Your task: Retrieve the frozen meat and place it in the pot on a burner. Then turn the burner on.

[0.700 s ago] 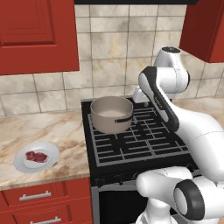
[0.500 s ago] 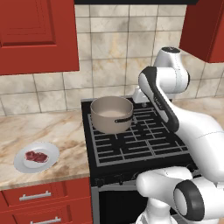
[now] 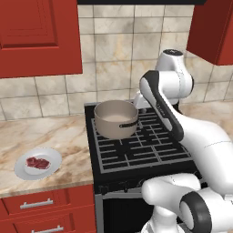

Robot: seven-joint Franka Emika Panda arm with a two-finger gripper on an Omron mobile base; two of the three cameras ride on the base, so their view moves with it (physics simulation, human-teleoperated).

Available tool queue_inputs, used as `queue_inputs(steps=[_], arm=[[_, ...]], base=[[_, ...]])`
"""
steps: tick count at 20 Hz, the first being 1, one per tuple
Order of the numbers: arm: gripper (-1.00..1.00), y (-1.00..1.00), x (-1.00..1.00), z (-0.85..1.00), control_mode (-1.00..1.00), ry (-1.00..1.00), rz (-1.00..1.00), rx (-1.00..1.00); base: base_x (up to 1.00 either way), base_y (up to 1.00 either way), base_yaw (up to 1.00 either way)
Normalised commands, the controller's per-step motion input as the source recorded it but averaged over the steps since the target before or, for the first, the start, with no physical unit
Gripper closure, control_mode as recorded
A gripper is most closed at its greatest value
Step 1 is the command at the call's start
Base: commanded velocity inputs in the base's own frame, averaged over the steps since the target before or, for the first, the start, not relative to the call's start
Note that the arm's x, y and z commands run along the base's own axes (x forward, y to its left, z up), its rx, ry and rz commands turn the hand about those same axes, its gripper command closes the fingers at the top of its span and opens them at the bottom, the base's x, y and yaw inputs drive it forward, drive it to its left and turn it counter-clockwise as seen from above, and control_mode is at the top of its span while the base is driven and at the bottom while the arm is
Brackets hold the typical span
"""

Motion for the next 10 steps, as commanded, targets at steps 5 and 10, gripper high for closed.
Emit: queue_inputs(steps=[5,10], arm=[[-1.0,0.31,-0.29,0.0,-1.0,0.0,0.04,0.0],[-1.0,0.36,-0.36,0.0,-1.0,0.0,0.07,0.0]], base=[[0.0,0.0,0.0],[0.0,0.0,0.0]])
